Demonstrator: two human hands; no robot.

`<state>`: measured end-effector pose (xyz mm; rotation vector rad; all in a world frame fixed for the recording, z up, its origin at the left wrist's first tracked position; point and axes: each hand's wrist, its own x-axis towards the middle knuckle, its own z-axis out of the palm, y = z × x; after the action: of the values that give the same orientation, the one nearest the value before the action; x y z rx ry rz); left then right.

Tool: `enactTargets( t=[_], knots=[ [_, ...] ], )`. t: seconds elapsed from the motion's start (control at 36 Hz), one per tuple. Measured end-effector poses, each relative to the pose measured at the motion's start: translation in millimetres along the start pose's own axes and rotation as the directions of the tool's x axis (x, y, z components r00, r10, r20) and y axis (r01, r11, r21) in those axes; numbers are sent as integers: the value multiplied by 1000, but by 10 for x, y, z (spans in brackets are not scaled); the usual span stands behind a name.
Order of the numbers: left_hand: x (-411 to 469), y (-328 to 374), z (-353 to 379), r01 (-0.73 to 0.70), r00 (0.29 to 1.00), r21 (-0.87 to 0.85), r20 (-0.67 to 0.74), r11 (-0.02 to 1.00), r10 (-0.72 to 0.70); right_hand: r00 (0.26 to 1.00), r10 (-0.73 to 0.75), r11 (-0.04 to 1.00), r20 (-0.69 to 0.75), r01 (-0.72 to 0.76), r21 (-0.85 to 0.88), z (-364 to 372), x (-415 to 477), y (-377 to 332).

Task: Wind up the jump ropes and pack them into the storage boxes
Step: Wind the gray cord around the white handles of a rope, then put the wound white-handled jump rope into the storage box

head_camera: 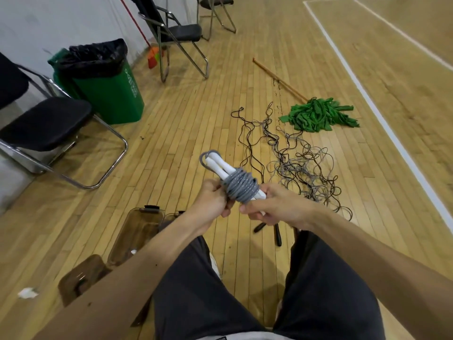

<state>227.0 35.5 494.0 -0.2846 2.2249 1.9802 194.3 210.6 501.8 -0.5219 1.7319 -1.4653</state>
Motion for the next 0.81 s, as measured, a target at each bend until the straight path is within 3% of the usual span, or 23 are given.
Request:
enactTargets(
  t=[0.17,0.36,0.56,0.72,0.81],
  knots=[
    [-34,-86,-272,96,995,-79,13,992,-95,996,74,995,-42,-77,-67,147,285,-46],
    [-189,-449,-796,166,983,-369,-8,914,-182,975,217,974,-40,-219,-63,508,781,-58],
    [-299,-896,-1491,90,965,-411,-190,907,-182,954,297,921,36,-277,-274,1175,1555,-67],
    [-196,-1605,-2098,109,871,-649,-303,753,-387,911,399,789,103,-285,-544,1744,2428,79],
    [21,-1960,-2418,82,808,-762,-326,643,-490,926,368,700,86,-215,-681,1931,3075,258]
  ],
)
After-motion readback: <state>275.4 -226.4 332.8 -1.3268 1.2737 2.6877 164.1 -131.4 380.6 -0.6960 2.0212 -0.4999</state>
